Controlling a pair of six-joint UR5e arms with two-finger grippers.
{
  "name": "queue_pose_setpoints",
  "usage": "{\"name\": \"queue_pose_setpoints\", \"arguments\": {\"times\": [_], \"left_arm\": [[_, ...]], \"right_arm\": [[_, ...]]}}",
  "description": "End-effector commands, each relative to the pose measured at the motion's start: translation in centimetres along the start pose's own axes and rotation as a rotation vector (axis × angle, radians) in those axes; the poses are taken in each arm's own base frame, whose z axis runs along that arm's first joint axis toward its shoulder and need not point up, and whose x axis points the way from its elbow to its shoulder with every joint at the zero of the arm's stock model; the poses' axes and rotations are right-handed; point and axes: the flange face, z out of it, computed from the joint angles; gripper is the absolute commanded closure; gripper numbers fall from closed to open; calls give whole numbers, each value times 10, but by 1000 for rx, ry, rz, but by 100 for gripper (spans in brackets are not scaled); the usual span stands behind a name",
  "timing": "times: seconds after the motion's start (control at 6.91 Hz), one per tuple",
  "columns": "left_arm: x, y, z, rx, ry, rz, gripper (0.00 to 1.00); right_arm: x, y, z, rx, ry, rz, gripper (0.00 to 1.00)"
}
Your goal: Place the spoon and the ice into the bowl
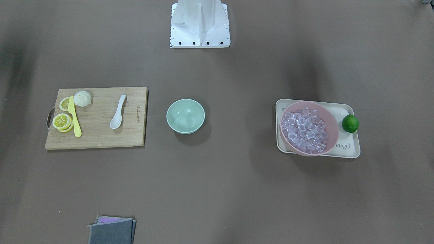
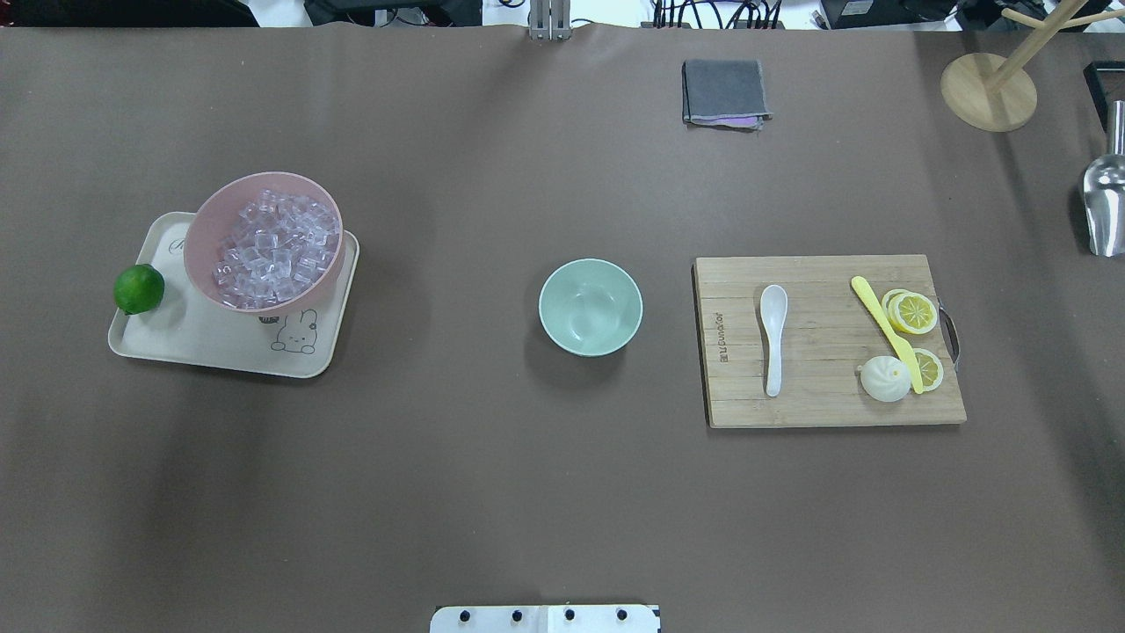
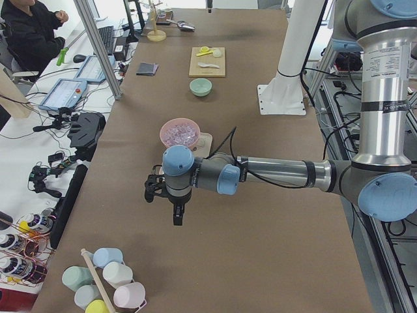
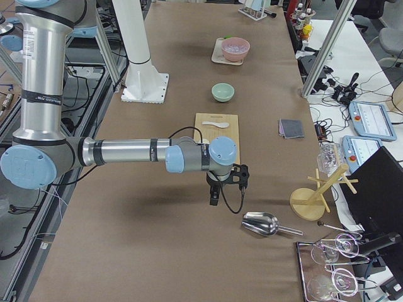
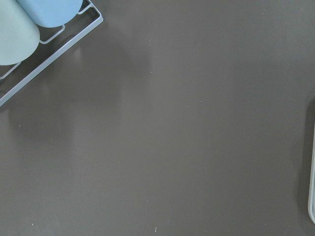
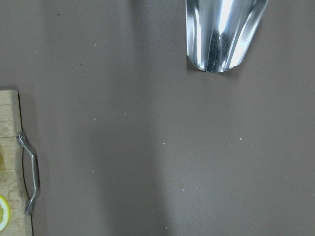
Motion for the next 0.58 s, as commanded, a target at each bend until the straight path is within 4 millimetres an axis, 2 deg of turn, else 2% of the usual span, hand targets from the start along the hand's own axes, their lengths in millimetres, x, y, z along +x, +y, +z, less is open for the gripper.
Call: {"name": "queue_pose_setpoints", "arguments": {"times": [0.0, 0.43], "left_arm": [[1, 0, -3, 6, -3, 3, 2], [3, -2, -1, 3, -6, 4, 2]], "right_arm": [[3, -1, 1, 1, 16, 0, 0], [9, -5, 0, 17, 80, -10, 0]]}}
